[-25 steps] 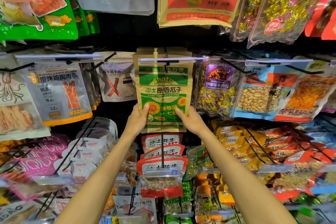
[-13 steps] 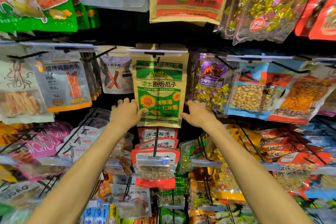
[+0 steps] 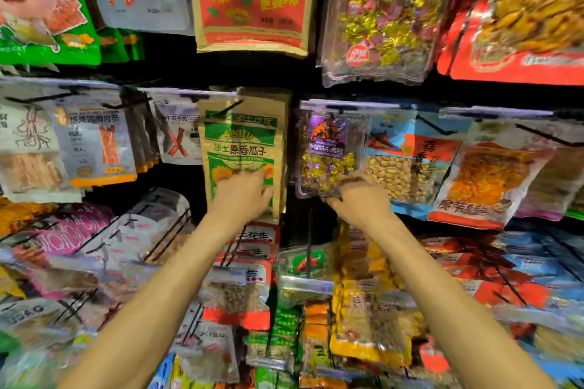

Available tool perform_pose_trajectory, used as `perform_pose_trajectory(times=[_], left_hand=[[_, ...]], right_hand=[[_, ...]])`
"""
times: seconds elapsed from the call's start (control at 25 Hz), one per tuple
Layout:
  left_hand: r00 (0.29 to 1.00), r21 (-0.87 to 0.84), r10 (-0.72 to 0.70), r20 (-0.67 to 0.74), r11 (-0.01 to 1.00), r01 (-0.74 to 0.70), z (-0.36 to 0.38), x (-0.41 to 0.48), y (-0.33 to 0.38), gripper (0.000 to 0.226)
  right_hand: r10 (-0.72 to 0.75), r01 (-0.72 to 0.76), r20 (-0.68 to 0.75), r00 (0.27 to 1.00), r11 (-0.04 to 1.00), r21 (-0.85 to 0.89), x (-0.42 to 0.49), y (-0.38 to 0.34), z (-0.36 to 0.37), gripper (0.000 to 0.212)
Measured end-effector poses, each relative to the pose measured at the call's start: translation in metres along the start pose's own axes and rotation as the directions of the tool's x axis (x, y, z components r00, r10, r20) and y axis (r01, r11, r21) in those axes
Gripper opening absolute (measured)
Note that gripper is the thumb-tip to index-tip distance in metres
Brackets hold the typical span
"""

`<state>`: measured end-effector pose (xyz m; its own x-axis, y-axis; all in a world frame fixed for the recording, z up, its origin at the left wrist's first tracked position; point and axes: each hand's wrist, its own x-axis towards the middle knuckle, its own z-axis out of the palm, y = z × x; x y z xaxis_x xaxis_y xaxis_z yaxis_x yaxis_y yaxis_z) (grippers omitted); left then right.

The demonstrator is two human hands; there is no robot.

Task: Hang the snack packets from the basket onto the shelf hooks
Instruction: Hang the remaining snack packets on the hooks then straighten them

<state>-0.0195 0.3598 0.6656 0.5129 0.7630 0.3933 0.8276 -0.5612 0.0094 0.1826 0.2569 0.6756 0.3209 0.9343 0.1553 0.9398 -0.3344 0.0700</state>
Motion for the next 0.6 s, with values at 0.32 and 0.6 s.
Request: perform_pose_trajectory(times=[0.32, 0.6], left_hand=[[0.994, -0.097, 0.016, -0.105, 0.995, -0.026, -0.013, 0.039, 0.049, 0.028], [0.983, -0.355, -0.164, 0.080, 0.917, 0.182, 0.000, 0.076, 0.064, 0.072]], right_hand=[[0.053, -0.048, -0.061, 0.997, 0.995, 0.085, 0.008, 0.041, 0.000, 0.049], [0.131, -0.092, -0.111, 0.985, 0.948, 0.304, 0.031, 0.041, 0.000, 0.049]])
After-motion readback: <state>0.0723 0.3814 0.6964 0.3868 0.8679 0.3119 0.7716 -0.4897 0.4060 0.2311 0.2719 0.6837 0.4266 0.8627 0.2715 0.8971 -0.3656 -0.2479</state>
